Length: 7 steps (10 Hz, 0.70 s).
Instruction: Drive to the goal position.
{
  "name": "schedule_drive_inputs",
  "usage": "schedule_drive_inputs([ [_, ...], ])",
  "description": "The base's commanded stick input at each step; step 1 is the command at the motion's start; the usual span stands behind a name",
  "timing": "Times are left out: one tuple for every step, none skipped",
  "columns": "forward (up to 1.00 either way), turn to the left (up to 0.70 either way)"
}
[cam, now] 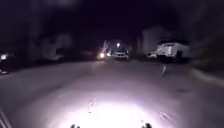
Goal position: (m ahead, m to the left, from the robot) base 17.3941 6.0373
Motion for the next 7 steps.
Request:
schedule_drive_inputs([
  [0.85,-0.16],
  [0.85,-0.34],
  [0.85,-0.34],
  [0.85,-0.34],
  [0.85,-0.34],
  [0.85,-0.19],
  [0.85,0.00],
])
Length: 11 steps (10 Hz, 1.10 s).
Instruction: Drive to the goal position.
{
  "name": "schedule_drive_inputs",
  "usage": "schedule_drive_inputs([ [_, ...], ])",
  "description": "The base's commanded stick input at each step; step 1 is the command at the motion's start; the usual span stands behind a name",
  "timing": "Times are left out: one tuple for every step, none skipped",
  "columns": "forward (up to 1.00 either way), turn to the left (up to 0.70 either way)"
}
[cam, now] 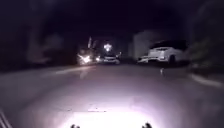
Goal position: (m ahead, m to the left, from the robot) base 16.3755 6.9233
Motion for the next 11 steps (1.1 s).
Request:
schedule_drive_inputs([
  [0.85,0.00],
  [0.85,0.00],
  [0.85,0.00],
  [0.85,0.00],
  [0.85,0.00],
  [0.85,0.00],
  [0.85,0.00],
  [0.85,0.00],
  [0.85,0.00],
  [0.85,0.00],
  [0.85,0.00],
])
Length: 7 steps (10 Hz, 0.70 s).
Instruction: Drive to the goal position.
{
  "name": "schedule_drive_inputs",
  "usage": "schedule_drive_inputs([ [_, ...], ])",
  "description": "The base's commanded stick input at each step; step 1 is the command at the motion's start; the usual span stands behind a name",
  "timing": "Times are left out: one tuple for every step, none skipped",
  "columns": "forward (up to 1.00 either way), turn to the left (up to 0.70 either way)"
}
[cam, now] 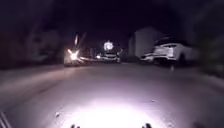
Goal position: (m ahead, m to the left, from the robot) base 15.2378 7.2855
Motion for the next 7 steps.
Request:
schedule_drive_inputs([
  [0.85,0.00],
  [0.85,0.00],
  [0.85,0.00],
  [0.85,0.00],
  [0.85,0.00],
  [0.85,0.00],
  [0.85,0.00],
])
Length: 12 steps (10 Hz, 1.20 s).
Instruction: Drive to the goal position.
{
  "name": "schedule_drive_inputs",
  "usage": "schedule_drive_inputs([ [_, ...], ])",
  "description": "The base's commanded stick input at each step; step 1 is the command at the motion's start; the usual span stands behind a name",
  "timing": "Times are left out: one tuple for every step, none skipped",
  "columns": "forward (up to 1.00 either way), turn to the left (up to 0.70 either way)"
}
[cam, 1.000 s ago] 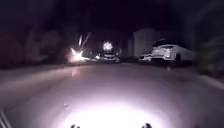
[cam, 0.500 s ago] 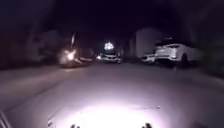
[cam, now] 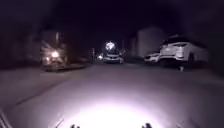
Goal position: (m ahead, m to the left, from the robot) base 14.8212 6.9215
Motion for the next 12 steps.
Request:
schedule_drive_inputs([
  [0.85,0.00],
  [0.85,0.00],
  [0.85,0.00],
  [0.85,0.00],
  [0.85,0.00],
  [0.85,0.00],
  [0.85,0.00],
  [0.85,0.00],
  [0.85,0.00],
  [0.85,0.00],
  [0.85,0.00],
  [0.85,0.00],
])
